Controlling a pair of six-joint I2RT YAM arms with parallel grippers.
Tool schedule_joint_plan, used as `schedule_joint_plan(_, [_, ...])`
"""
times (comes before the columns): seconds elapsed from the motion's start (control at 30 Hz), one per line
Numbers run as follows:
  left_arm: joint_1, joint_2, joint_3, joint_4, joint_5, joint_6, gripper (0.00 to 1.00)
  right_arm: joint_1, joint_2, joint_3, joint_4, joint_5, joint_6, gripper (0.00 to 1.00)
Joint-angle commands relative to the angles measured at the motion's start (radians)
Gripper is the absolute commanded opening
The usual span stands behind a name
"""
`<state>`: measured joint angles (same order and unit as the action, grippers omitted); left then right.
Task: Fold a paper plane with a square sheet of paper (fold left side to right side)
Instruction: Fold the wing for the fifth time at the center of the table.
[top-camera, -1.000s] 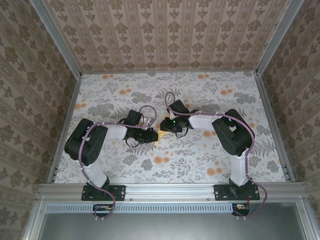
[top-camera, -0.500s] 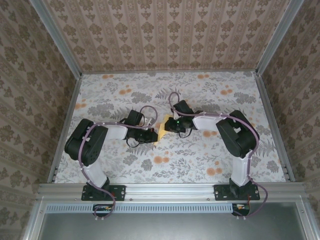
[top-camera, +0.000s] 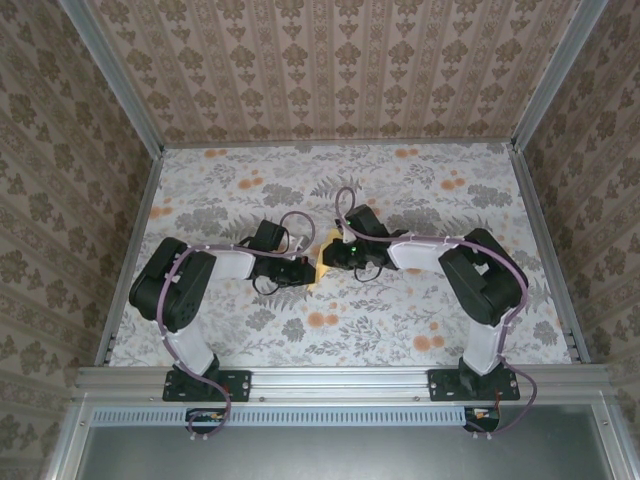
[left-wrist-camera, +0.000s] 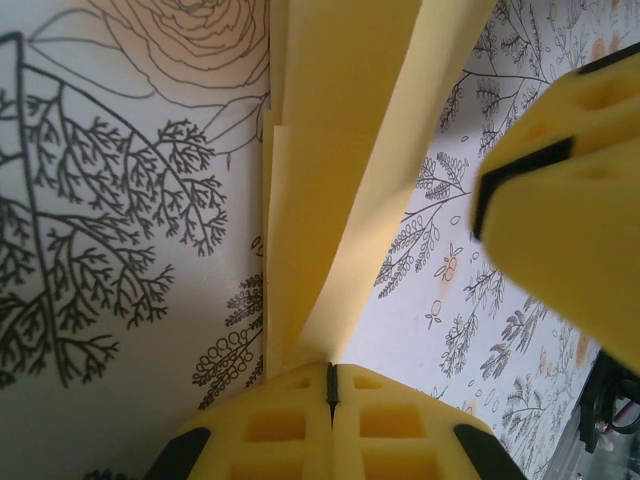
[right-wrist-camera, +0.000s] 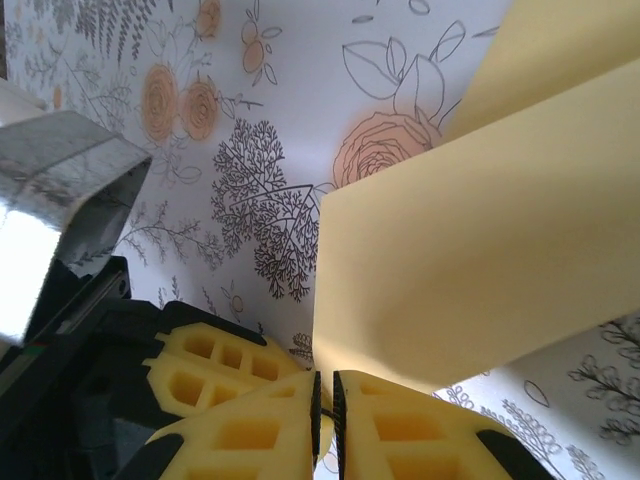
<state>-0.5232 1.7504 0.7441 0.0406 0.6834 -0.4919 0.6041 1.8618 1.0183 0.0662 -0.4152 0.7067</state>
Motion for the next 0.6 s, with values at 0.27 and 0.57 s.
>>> schedule_joint_plan(0.27, [-0.001, 0.051, -0.025, -0.090, -0.093, 0.045, 0.01, 0.003, 0.096, 0.087, -0.100, 0.061, -0.074, 0.15])
schedule_joint_plan(0.57, [0.006, 0.049, -0.028, -0.100, -0.093, 0.053, 0.01, -0.007, 0.123, 0.098, -0.171, 0.126, -0.114, 0.15])
